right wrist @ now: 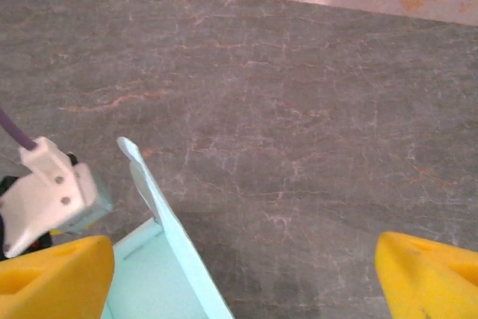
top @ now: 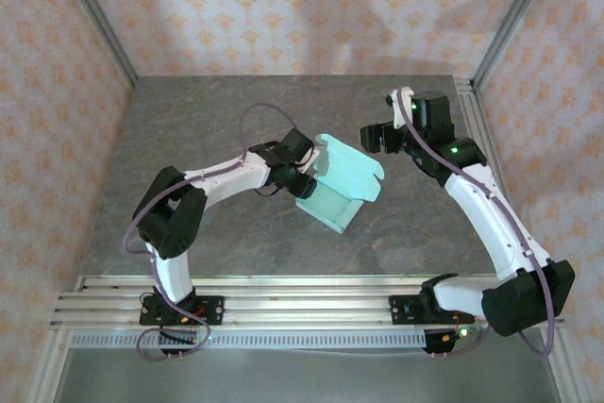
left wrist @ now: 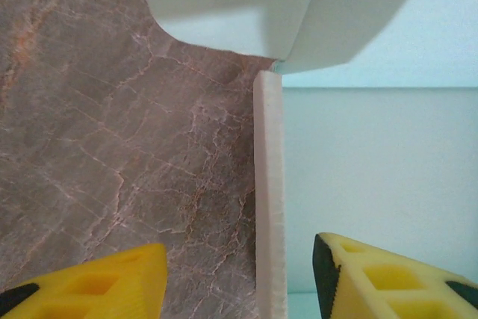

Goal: Fold the paper box

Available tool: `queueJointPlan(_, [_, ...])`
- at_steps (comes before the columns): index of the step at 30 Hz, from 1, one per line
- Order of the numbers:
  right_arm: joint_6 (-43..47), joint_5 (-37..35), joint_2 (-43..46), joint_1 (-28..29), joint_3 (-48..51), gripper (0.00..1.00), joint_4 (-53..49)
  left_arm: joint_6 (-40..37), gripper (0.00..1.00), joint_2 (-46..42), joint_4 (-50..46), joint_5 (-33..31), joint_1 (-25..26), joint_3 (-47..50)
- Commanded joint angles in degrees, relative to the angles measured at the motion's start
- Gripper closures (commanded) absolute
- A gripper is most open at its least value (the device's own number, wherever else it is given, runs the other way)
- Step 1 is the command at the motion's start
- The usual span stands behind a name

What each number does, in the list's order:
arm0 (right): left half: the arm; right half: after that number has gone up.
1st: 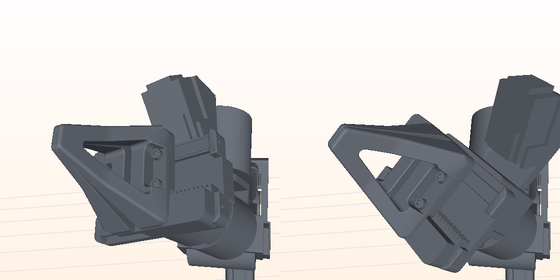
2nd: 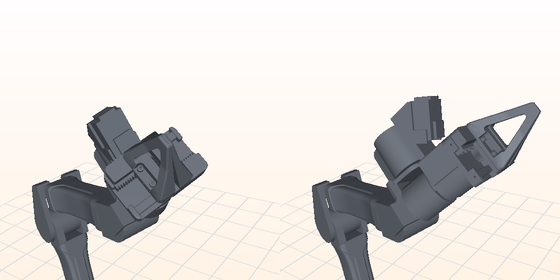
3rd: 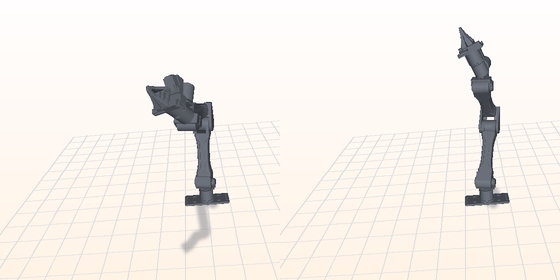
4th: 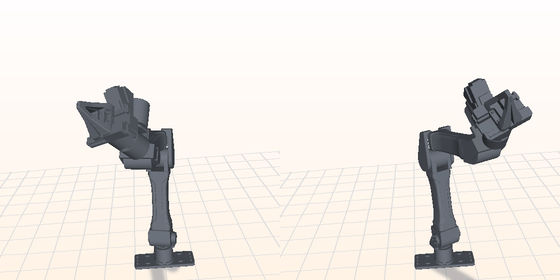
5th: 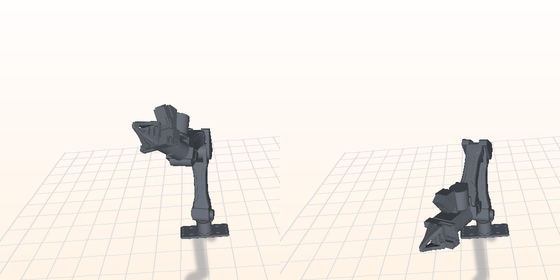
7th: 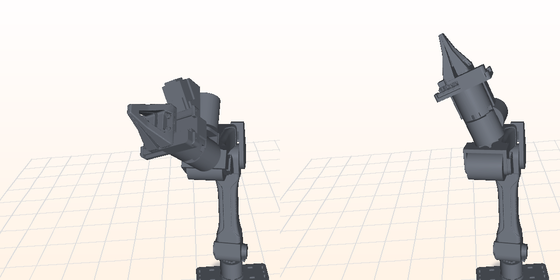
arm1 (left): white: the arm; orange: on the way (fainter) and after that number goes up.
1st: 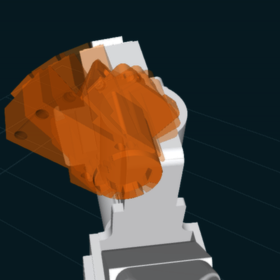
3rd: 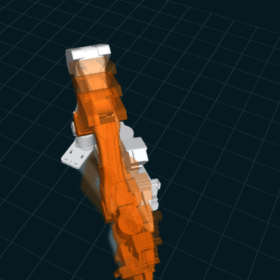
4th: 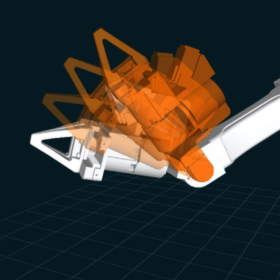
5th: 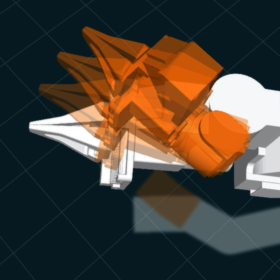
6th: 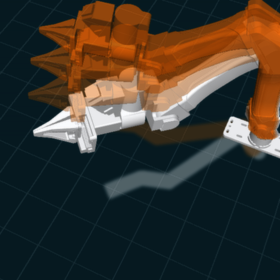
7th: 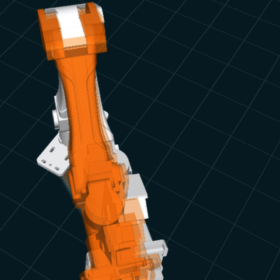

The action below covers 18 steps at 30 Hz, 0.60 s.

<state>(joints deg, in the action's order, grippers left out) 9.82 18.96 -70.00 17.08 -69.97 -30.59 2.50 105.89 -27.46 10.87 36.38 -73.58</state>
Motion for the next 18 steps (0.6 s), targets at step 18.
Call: queueJointPlan(18, [-0.59,2.33,0.36,-0.04,1.59,0.1,5.27,4.84,0.75,2.0,5.96,-0.42,0.27,0.21])
